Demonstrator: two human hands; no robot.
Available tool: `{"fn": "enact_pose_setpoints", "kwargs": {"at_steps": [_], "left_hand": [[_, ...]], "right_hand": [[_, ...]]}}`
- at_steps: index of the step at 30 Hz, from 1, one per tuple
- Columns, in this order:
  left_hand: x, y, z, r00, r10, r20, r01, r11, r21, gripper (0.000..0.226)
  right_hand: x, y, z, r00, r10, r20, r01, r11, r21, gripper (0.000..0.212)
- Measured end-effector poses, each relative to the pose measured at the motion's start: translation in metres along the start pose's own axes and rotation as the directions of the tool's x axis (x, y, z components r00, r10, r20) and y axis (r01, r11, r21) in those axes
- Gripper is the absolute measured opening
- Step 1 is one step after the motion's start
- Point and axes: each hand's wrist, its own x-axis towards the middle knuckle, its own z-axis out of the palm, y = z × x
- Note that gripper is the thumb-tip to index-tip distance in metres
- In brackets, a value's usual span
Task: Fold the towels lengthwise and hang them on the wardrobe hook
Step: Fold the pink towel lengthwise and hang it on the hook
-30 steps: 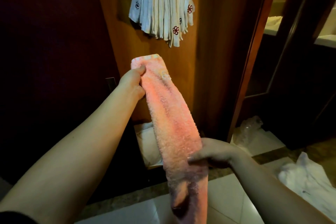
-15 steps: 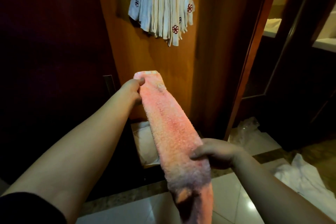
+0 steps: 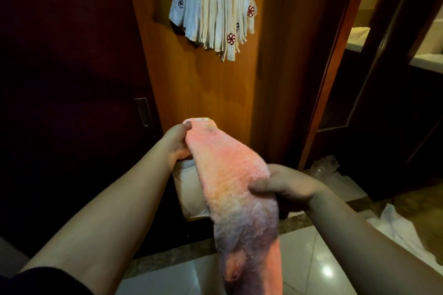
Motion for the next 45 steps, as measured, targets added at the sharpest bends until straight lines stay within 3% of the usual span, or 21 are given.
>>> {"fn": "enact_pose_setpoints", "kwargs": {"at_steps": [3, 6, 9, 12, 14, 16, 17, 22, 25, 30, 34, 38, 41, 45], "left_hand": [[0.009, -0.021, -0.012, 0.994, -0.080, 0.077, 0.079, 0.997, 0.022, 0.044], [0.007, -0.041, -0.012, 0.995, -0.088, 0.052, 0.080, 0.986, 0.146, 0.068], [-0.021, -0.059, -0.001, 0.988, 0.153, 0.022, -0.154, 0.985, 0.078, 0.057], [-0.065, -0.077, 0.012, 0.878, 0.478, -0.024, -0.469, 0.869, 0.161, 0.031], [-0.093, -0.090, 0.019, 0.775, 0.626, 0.084, -0.620, 0.729, 0.290, 0.045], [-0.108, -0.103, 0.025, 0.732, 0.643, 0.227, -0.669, 0.612, 0.423, 0.072], [-0.113, -0.108, 0.029, 0.722, 0.637, 0.270, -0.676, 0.565, 0.474, 0.074], [-0.113, -0.116, 0.054, 0.683, 0.688, 0.247, -0.661, 0.436, 0.611, 0.072], [-0.102, -0.110, 0.066, 0.682, 0.702, 0.204, -0.640, 0.439, 0.630, 0.067], [-0.088, -0.097, 0.070, 0.613, 0.769, 0.181, -0.629, 0.336, 0.701, 0.064], [-0.082, -0.082, 0.062, 0.651, 0.742, 0.163, -0.575, 0.341, 0.744, 0.031], [-0.059, -0.084, 0.023, 0.707, 0.700, 0.097, -0.419, 0.306, 0.855, 0.024], [-0.036, -0.093, -0.011, 0.723, 0.691, 0.025, -0.327, 0.309, 0.893, 0.005], [-0.024, -0.092, -0.047, 0.726, 0.687, -0.043, -0.276, 0.347, 0.896, 0.010]], "right_hand": [[0.000, -0.015, -0.004, 0.993, -0.091, -0.074, 0.099, 0.988, 0.117, 0.062], [0.005, -0.029, -0.007, 0.961, -0.183, -0.207, 0.230, 0.945, 0.234, 0.052], [0.015, -0.039, -0.008, 0.880, -0.219, -0.422, 0.369, 0.874, 0.315, 0.033], [0.027, -0.045, -0.012, 0.766, -0.178, -0.617, 0.447, 0.838, 0.312, 0.029], [0.035, -0.050, -0.014, 0.688, -0.109, -0.717, 0.475, 0.815, 0.332, 0.038], [0.040, -0.058, -0.014, 0.649, -0.040, -0.760, 0.491, 0.784, 0.379, 0.048], [0.042, -0.062, -0.013, 0.642, -0.016, -0.766, 0.503, 0.764, 0.405, 0.054], [0.057, -0.078, -0.004, 0.624, 0.008, -0.781, 0.588, 0.654, 0.477, 0.065], [0.061, -0.089, 0.003, 0.623, 0.004, -0.782, 0.612, 0.621, 0.490, 0.062], [0.064, -0.100, 0.006, 0.585, -0.024, -0.811, 0.617, 0.662, 0.425, 0.054], [0.061, -0.103, 0.002, 0.545, -0.030, -0.838, 0.626, 0.679, 0.383, 0.051], [0.052, -0.113, -0.010, 0.498, -0.086, -0.863, 0.714, 0.605, 0.352, 0.053], [0.046, -0.119, -0.019, 0.442, -0.083, -0.893, 0.758, 0.567, 0.322, 0.051], [0.040, -0.121, -0.030, 0.383, -0.052, -0.922, 0.790, 0.536, 0.298, 0.048]]}}
